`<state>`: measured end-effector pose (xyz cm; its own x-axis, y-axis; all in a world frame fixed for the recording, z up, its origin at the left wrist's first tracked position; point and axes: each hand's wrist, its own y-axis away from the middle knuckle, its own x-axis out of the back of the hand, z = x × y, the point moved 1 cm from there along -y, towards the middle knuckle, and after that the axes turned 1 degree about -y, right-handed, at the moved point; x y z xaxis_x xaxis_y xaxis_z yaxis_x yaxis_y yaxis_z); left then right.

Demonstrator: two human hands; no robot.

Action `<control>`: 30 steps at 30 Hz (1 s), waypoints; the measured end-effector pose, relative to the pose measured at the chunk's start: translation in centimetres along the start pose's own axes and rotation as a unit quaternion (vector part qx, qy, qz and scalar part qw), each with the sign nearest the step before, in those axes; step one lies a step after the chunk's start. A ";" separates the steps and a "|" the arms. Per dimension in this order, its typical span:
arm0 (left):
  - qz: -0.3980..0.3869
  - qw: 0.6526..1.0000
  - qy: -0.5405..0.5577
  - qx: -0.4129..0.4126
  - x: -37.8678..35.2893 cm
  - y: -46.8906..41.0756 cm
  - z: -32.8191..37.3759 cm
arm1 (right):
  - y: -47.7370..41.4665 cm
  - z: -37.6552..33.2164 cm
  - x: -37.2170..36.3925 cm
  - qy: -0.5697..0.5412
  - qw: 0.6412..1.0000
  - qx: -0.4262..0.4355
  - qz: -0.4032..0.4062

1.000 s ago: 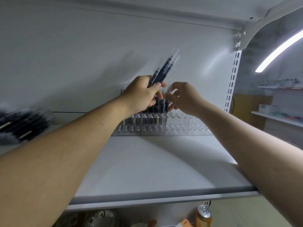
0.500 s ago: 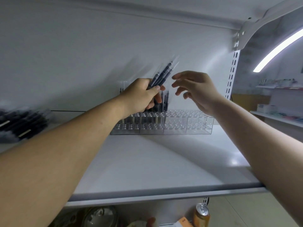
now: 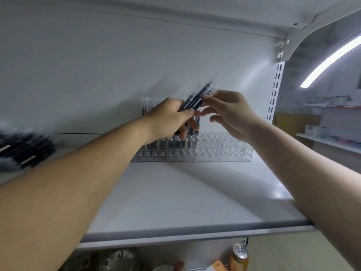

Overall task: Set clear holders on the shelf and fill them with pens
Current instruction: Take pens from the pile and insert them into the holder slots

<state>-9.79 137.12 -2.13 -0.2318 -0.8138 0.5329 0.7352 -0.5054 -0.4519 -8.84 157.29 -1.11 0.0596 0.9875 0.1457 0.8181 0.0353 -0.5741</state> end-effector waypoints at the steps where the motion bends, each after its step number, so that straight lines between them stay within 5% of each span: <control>1: 0.001 1.000 0.002 -0.001 0.0 0.0 0.0 | 0.0 0.0 -0.1 -0.011 1.000 0.001 0.001; 7: 0.041 0.999 -0.026 -0.004 0.4 -0.5 -0.5 | -0.2 -0.5 0.4 -0.058 0.996 0.011 0.062; 14: 0.064 0.998 -0.005 -0.023 0.7 -0.5 -0.3 | -0.6 0.4 1.0 0.168 0.977 0.069 0.110; 30: 0.054 0.998 0.013 -0.034 0.5 0.2 0.5 | 0.0 0.4 -0.1 0.291 0.953 0.064 0.053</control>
<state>-9.49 136.79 -1.61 -0.1703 -0.8710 0.4608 0.7120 -0.4321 -0.5535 -9.04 157.27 -1.47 0.4751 0.7362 0.4819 0.7152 -0.0040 -0.6989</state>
